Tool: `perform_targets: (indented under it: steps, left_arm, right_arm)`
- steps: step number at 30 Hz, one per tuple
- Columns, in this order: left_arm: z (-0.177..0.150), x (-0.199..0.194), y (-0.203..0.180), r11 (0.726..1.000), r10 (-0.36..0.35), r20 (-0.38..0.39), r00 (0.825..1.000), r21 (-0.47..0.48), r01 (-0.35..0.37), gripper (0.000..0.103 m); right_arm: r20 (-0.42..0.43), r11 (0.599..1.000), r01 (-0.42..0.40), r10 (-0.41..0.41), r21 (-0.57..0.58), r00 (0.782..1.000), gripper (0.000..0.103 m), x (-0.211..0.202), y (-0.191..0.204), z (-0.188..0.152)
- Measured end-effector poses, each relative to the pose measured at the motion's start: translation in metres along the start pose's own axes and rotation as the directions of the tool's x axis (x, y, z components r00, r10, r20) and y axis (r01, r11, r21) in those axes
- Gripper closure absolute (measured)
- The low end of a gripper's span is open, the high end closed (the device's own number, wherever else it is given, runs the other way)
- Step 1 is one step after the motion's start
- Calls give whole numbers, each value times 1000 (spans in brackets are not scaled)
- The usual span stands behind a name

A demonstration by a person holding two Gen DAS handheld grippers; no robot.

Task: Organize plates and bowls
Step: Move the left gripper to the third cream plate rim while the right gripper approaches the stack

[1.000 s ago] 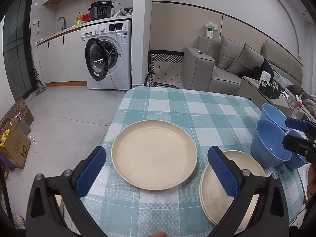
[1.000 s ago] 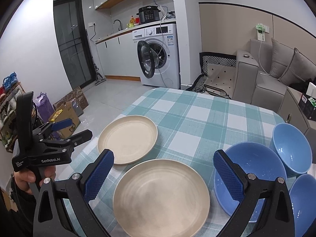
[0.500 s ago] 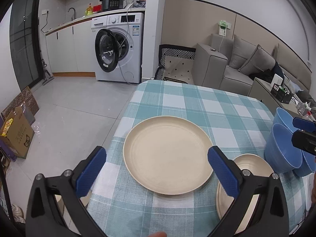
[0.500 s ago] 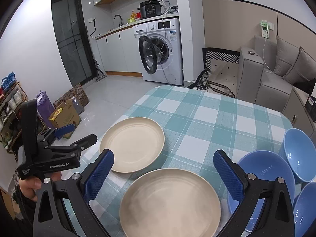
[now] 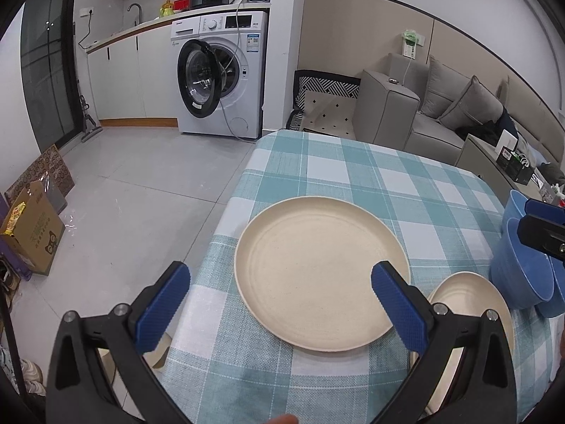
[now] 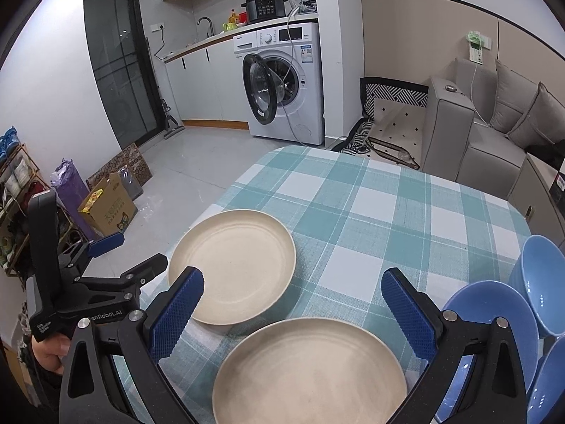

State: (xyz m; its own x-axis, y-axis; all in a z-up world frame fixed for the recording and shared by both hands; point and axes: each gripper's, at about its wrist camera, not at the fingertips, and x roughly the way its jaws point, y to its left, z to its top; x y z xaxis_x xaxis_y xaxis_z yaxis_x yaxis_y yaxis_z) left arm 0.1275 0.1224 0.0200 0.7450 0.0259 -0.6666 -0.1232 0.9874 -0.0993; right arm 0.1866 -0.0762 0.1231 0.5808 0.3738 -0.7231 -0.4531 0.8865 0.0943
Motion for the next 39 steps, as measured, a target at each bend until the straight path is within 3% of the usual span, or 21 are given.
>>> perform_targets:
  steps: [23, 39]
  left_arm:
    - [-11, 38, 24, 997, 25, -81, 996, -77, -31, 0]
    - [-20, 60, 31, 994, 27, -139, 990, -101, -41, 0]
  right_arm:
    - [-115, 1000, 19, -18, 9, 993, 1, 80, 5, -2]
    - [-211, 999, 37, -34, 13, 977, 1, 131, -1, -15]
